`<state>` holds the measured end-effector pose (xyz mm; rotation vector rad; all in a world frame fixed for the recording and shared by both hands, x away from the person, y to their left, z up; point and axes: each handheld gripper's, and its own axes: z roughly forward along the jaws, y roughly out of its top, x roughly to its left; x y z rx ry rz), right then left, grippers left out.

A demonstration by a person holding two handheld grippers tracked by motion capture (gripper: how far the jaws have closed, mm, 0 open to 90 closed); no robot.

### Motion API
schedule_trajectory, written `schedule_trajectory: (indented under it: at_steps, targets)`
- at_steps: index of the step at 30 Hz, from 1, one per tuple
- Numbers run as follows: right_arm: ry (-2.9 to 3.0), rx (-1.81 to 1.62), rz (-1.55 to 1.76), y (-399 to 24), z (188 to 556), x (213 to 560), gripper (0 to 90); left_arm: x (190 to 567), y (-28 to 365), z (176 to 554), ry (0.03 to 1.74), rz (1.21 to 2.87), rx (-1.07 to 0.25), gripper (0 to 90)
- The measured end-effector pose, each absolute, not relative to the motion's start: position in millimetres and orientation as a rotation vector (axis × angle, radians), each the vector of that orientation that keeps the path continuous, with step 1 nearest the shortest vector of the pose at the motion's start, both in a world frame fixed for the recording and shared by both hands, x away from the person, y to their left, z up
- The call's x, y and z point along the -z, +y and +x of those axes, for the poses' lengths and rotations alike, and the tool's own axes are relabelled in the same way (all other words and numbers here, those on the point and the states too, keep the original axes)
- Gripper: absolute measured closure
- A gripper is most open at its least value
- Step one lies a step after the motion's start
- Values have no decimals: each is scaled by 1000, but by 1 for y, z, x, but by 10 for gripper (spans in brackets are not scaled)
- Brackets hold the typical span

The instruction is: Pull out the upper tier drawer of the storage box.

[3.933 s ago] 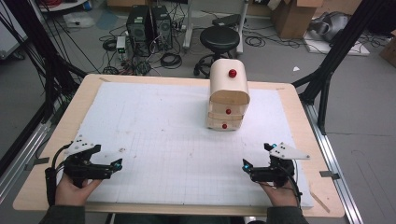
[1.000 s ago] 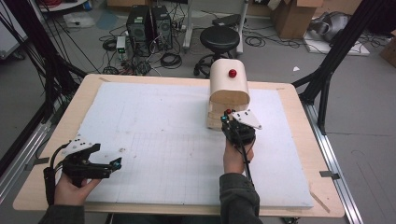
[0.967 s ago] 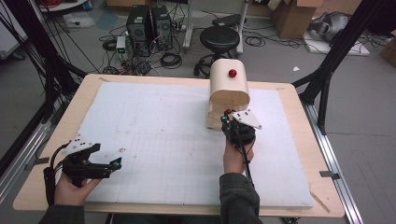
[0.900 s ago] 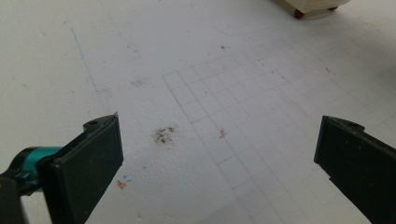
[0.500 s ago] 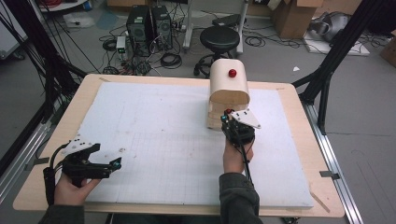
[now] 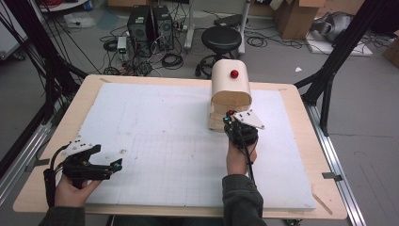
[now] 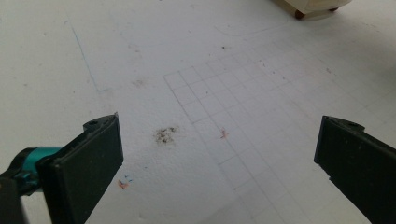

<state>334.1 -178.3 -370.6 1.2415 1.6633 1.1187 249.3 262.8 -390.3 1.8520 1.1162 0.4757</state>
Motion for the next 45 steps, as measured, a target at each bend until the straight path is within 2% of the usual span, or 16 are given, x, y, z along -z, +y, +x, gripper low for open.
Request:
schedule_trajectory:
  at_steps: [45]
  targets:
    - [1674, -1160, 1237, -183, 312, 369, 727, 388, 263, 248, 1109, 1854, -484, 17]
